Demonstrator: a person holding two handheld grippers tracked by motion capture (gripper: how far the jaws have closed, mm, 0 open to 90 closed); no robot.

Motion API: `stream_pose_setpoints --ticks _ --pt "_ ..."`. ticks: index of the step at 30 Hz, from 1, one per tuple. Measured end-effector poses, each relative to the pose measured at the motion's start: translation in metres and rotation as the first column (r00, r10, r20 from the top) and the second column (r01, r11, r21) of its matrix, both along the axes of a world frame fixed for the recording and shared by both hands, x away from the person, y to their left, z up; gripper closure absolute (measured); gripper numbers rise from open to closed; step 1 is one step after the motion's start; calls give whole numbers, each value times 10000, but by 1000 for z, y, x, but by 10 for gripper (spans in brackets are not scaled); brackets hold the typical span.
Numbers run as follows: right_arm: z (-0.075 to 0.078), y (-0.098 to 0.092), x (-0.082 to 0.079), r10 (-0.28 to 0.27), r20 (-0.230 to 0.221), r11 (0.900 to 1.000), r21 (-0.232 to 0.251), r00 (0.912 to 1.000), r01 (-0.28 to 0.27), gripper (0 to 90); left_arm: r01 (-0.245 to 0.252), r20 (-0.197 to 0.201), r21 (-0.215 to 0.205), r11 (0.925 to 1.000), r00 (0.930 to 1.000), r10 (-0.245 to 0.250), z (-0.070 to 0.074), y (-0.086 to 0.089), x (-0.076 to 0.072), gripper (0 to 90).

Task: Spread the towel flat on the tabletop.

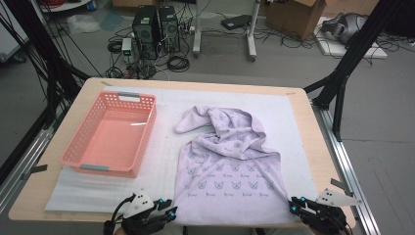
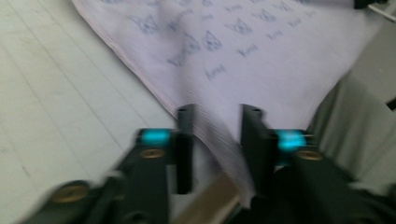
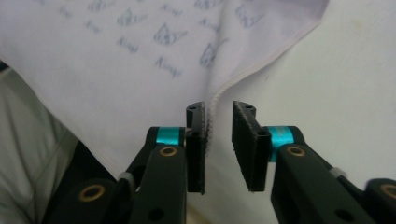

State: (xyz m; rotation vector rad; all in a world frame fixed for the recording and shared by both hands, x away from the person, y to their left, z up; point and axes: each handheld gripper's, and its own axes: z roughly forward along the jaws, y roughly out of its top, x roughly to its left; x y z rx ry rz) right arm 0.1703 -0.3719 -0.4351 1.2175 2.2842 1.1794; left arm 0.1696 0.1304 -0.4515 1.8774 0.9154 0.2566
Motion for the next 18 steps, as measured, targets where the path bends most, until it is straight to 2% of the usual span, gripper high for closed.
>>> stream_pose_setpoints --ticks 1,3,5,7,10,12,13,16,18 --pt "1 1 2 -207 127 9997 136 9997 205 669 -258 168 -128 9996 9995 260 1 -1 4 536" --pt "3 1 6 -441 299 9989 177 9986 436 643 -550 137 -277 9981 9984 554 2 -2 13 482" --pt "2 3 13 -770 293 9969 197 9966 765 622 -801 206 -261 9964 9965 806 4 -3 23 480" --pt "1 4 19 -925 313 9956 198 9952 920 615 -952 3 -254 9951 9955 952 3 -7 36 482" --pt "6 2 20 -1106 522 9926 567 9925 1076 615 -833 -486 44 9965 9953 834 1 -18 50 479" --pt "11 -2 17 -1308 757 9888 823 9885 1246 615 -621 -649 245 9978 9959 635 -2 -28 53 471" --pt "11 -3 18 -1409 752 9870 890 9872 1341 615 -508 -696 474 9976 9961 540 -3 -32 53 467" --pt "6 -2 24 -1495 452 9872 630 9877 1466 617 -633 -207 978 9932 9976 656 -4 -41 48 494" --pt "1 3 30 -1369 279 9899 403 9902 1357 617 -700 398 1542 9856 9971 646 -5 -42 43 693"
